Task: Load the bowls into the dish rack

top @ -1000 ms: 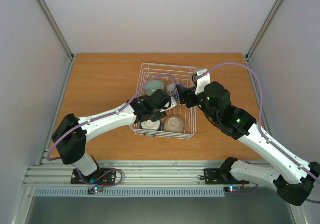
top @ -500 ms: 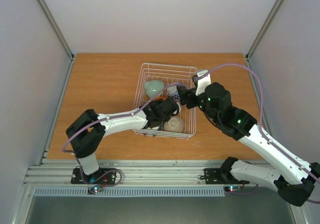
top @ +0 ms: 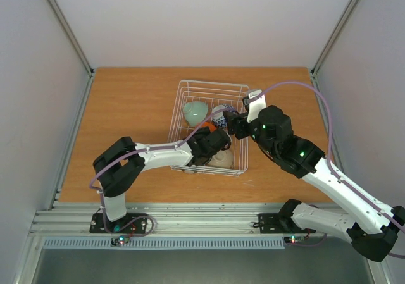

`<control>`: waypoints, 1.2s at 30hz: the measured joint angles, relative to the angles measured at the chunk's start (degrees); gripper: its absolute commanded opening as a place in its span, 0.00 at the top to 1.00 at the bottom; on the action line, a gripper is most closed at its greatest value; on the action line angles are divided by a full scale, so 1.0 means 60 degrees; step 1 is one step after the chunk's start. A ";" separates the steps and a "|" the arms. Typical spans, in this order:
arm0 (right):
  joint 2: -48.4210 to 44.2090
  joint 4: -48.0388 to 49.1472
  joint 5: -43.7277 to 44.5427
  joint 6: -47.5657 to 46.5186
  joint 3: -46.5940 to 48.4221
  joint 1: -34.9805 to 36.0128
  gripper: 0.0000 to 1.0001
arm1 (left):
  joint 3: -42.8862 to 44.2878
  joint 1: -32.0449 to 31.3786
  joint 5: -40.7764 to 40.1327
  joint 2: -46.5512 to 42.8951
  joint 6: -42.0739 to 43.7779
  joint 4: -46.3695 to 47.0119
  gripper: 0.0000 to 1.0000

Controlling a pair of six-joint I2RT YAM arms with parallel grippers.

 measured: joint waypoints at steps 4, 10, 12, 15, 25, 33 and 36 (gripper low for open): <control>-0.0007 0.0000 -0.0004 0.0000 0.0000 0.0000 0.20 | 0.0062 -0.0007 -0.0004 0.0044 -0.0007 -0.0076 0.54; -0.0007 -0.0007 -0.0011 0.0000 0.0000 0.0000 0.20 | 0.0168 -0.0015 0.0197 0.0127 -0.0186 -0.0342 0.11; -0.0007 -0.0007 -0.0029 0.0000 -0.0007 0.0000 0.20 | 0.0178 0.0051 0.0335 0.0142 -0.0302 -0.0430 0.08; -0.0007 -0.0007 -0.0036 0.0000 -0.0011 0.0000 0.20 | 0.0182 0.0062 0.0586 0.0157 -0.0350 -0.0601 0.04; -0.0036 0.0000 -0.0084 0.0004 -0.0015 0.0000 0.20 | 0.0200 0.0044 0.1392 -0.0120 -0.0441 -0.0918 0.01; -0.0040 0.0007 -0.0113 0.0004 -0.0015 0.0000 0.20 | 0.0178 0.0029 0.2401 -0.2113 -0.0619 -0.1439 0.01; -0.0040 0.0182 -0.0284 0.0004 -0.0011 0.0073 0.20 | 0.0168 0.0087 0.2499 -0.2732 -0.0605 -0.1443 0.01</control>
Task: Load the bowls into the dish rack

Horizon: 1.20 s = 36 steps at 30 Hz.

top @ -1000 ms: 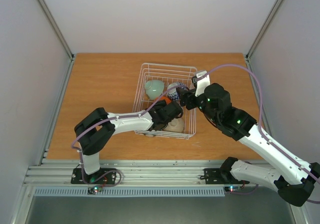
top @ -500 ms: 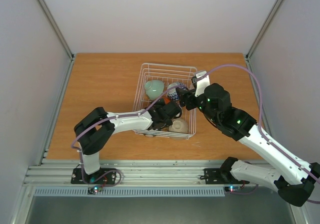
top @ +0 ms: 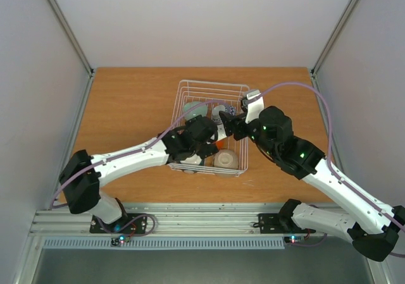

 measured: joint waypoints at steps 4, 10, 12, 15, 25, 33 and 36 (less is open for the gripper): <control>0.0011 0.0233 -0.0273 0.0000 0.0000 0.0066 0.20 | -0.0211 0.0306 0.0317 -0.0510 0.0040 -0.0029 0.01; 0.0430 0.0488 -0.0561 0.0117 0.0328 0.0215 0.16 | -0.0226 0.1450 0.1297 -0.1337 0.0109 -0.0390 0.01; 0.0852 0.0200 -0.0543 0.0197 0.0860 0.0280 0.15 | -0.0226 0.1982 0.1628 -0.1661 0.0080 -0.0557 0.01; 0.1381 -0.0918 0.0470 0.0342 0.1322 0.0098 0.03 | -0.0204 0.3275 0.2135 -0.2521 -0.0652 -0.0652 0.01; 0.1359 -0.2871 0.1202 0.0823 0.0510 -0.0168 0.01 | 0.0029 0.6003 0.3894 -0.4105 -0.1880 -0.0805 0.01; 0.1410 -0.3177 0.1224 0.1038 0.0379 -0.0189 0.01 | 0.0029 0.6889 0.4761 -0.4109 -0.2266 -0.1024 0.01; 0.1410 -0.3173 0.1235 0.1111 0.0186 -0.0189 0.02 | 0.0029 0.7089 0.4976 -0.4113 -0.2386 -0.1045 0.01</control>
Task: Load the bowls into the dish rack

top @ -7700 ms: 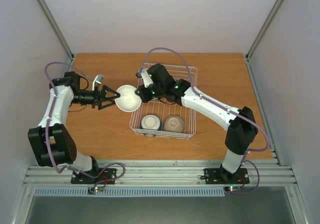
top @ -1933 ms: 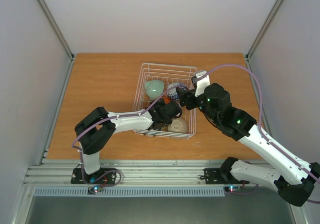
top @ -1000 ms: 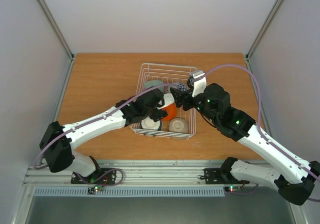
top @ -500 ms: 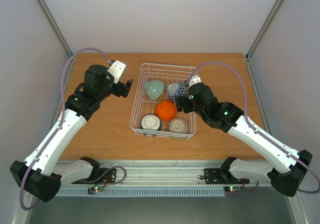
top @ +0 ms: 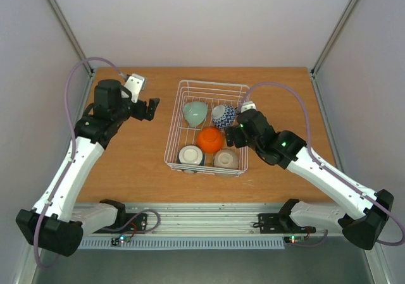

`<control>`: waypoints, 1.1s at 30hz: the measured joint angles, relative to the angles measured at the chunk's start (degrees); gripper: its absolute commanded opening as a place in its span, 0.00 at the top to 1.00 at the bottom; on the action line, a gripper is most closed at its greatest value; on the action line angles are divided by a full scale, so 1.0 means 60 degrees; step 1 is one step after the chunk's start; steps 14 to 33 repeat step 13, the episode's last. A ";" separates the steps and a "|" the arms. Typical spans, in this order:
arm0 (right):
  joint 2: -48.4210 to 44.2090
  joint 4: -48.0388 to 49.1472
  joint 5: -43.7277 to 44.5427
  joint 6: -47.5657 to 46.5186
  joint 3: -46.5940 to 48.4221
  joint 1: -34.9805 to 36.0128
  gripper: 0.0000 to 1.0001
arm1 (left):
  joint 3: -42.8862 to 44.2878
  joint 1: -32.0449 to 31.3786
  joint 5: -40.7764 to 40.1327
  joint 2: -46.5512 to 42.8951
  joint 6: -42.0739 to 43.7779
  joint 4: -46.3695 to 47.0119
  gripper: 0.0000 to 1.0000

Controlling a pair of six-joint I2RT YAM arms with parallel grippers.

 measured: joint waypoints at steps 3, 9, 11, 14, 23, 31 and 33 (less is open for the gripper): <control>0.0000 -0.0007 0.0036 0.0036 -0.0102 -0.0004 0.02 | 0.0000 0.0087 0.0102 0.0004 -0.0044 0.0000 0.01; -0.0011 0.0007 0.0171 0.0044 -0.0149 -0.0004 0.02 | 0.0000 0.0171 0.0288 0.0004 -0.0138 -0.0004 0.01; -0.0036 0.0022 0.0171 0.0040 -0.0204 -0.0004 0.02 | 0.0000 0.0171 0.0321 0.0004 -0.0171 -0.0004 0.01; -0.0051 0.0051 0.0168 0.0040 -0.0259 -0.0004 0.01 | 0.0000 0.0178 0.0353 0.0004 -0.0197 -0.0011 0.01; -0.0051 0.0051 0.0168 0.0040 -0.0259 -0.0004 0.01 | 0.0000 0.0178 0.0353 0.0004 -0.0197 -0.0011 0.01; -0.0051 0.0051 0.0168 0.0040 -0.0259 -0.0004 0.01 | 0.0000 0.0178 0.0353 0.0004 -0.0197 -0.0011 0.01; -0.0051 0.0051 0.0168 0.0040 -0.0259 -0.0004 0.01 | 0.0000 0.0178 0.0353 0.0004 -0.0197 -0.0011 0.01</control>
